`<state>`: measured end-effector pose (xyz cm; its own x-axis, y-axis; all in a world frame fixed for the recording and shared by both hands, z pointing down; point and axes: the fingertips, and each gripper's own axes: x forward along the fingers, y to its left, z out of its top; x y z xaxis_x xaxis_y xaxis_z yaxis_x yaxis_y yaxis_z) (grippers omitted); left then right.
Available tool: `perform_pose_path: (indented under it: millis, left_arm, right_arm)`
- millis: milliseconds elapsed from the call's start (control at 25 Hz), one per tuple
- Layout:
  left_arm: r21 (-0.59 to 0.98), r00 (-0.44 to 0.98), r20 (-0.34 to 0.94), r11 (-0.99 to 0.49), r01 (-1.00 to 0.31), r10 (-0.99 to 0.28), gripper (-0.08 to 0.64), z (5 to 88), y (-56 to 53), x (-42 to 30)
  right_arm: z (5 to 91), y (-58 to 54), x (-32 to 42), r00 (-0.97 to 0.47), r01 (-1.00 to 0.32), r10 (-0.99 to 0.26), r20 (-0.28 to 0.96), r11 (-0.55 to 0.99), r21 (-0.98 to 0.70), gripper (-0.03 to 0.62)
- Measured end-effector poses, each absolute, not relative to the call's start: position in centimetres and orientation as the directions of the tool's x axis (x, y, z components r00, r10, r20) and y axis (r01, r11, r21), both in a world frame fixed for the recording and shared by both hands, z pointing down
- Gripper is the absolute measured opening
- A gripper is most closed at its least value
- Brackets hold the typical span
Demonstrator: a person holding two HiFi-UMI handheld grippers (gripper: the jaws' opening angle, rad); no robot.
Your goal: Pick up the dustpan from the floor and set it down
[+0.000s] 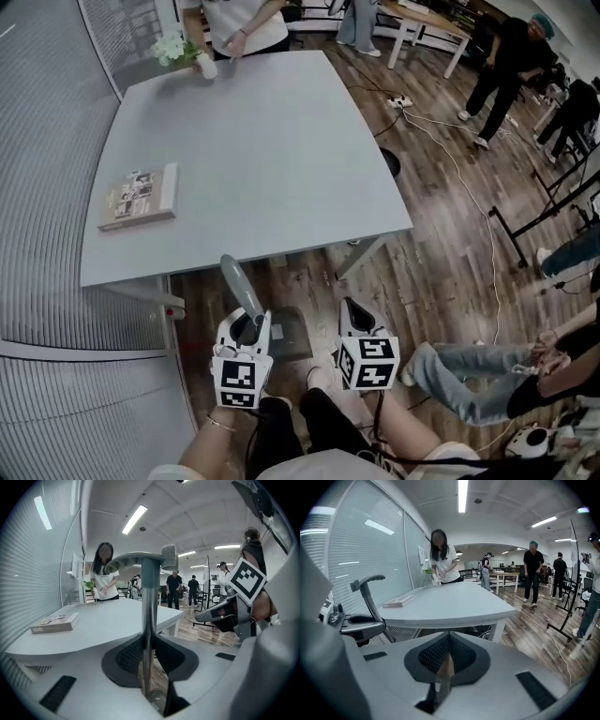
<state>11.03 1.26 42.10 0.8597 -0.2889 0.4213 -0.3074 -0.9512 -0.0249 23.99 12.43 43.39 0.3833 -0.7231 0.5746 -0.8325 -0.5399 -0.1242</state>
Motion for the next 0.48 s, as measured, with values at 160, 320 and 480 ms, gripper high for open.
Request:
perform_pose_path:
  millis: [160, 320, 480]
  left_arm:
    - [-0.017, 0.858, 0.445, -0.96, -0.279, -0.257, 0.092, 44.8, 1.8, 12.6]
    - [-0.007, 0.852, 0.473, -0.968, -0.251, -0.224, 0.092, 48.1, 2.4, 14.1]
    - [-0.014, 0.847, 0.491, -0.974, -0.226, -0.204, 0.092, 51.4, 3.1, 15.8]
  right_arm:
    - [46.1, 13.4, 25.1, 0.389, -0.824, -0.704, 0.594, -0.555, -0.118, 0.032]
    - [49.4, 14.6, 25.9, 0.393, -0.81, -0.679, 0.621, -0.575, -0.116, 0.032]
    - [52.8, 15.5, 26.8, 0.396, -0.798, -0.659, 0.64, -0.591, -0.115, 0.032]
